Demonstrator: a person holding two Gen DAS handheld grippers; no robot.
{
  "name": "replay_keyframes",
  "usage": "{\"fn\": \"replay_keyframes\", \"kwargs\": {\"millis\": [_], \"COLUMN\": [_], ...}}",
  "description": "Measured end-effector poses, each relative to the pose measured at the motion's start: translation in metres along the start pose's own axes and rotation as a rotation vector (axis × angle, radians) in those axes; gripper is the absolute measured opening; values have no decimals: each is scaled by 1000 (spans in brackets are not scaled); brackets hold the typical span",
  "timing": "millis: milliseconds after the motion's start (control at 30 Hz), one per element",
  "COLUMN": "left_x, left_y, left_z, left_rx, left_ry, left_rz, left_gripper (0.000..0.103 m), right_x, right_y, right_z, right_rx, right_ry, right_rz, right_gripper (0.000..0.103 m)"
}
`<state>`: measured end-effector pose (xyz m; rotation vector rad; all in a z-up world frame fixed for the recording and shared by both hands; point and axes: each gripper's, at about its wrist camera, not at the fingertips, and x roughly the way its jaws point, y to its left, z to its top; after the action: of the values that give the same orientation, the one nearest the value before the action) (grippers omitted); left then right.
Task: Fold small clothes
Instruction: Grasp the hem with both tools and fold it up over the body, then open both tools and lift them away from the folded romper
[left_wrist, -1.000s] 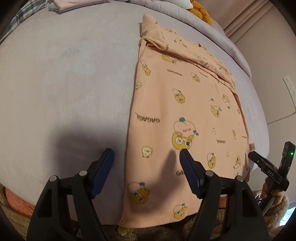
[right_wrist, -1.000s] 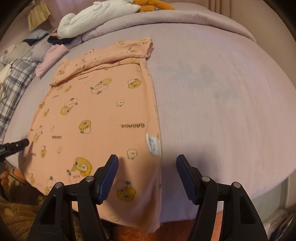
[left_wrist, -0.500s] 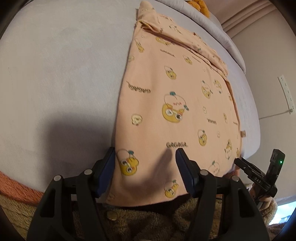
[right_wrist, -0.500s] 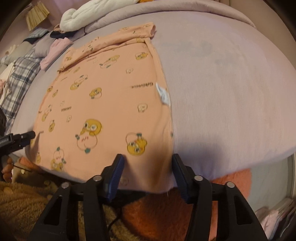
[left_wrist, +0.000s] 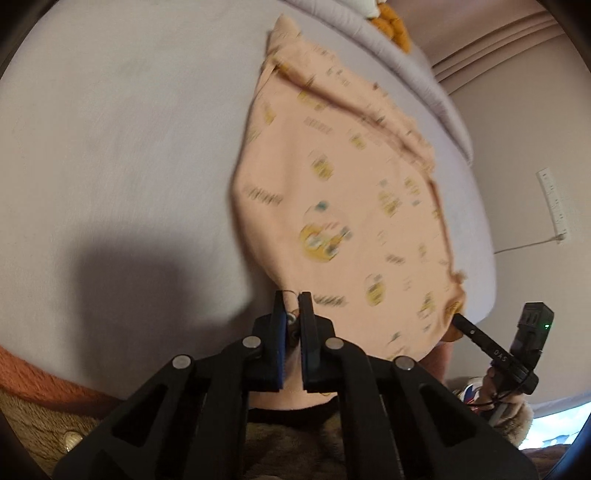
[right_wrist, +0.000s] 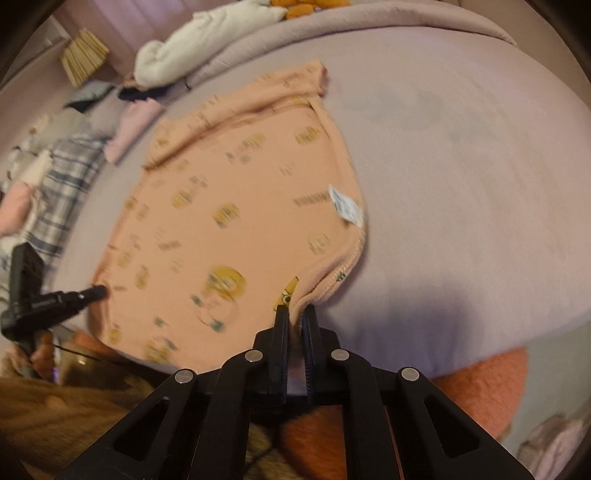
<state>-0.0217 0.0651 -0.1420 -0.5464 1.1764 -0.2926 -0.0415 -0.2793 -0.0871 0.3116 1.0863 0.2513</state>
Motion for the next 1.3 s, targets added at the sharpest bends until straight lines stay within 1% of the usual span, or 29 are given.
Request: {"fn": "replay_keyframes", "kwargs": {"millis": [200,267,333,433,500,567,633,700,767,800,833,867,900,933,967,1000,1100,1167,1300], "left_x": [-10,-10,-7,4,15,25,31,37,36,36,35,34,31,29,25,18,1,-6,-5], "left_y": [-12,-14,-12,-7,-5,0,6,10,12,13,13,14,15,15,14,12,4,-2,-16], "left_z": [30,41,55,78,92,103,115,123,126,126,125,125,124,123,122,120,111,103,79], "left_rx": [16,14,-12,-46,-57,-77,-101,-113,-112,-110,-107,-108,-113,-116,-114,-103,-59,-47,5], "left_ry": [-81,-102,-102,-98,-95,-93,-87,-90,-85,-83,-82,-79,-79,-84,-92,-105,-131,-131,-101], "left_rz": [-11,-8,-30,-22,2,19,21,30,50,48,43,43,43,42,42,36,15,7,-2], "left_gripper": [5,5,5,5,5,4,4,4,5,5,8,14,18,25,29,31,32,30,30], "right_x": [-10,-8,-6,7,22,28,44,50,52,51,49,45,43,41,39,33,19,13,19], "right_y": [9,10,8,-1,-9,-15,-23,-28,-26,-26,-25,-23,-24,-25,-25,-23,-11,1,23], "right_z": [34,46,54,69,80,85,92,96,96,96,96,95,95,96,97,97,96,92,83], "right_rx": [5,13,27,84,132,156,202,204,190,190,186,171,162,155,149,139,79,31,-27], "right_ry": [-97,-125,-146,-150,-141,-132,-105,-88,-85,-85,-85,-91,-96,-102,-106,-112,-137,-137,-86], "right_rz": [84,92,86,101,68,30,32,15,-17,-19,-21,-29,-40,-54,-70,-82,-94,-88,-25], "right_gripper": [8,8,8,8,8,8,8,8,8,8,8,8,8,8,8,9,9,9,9]}}
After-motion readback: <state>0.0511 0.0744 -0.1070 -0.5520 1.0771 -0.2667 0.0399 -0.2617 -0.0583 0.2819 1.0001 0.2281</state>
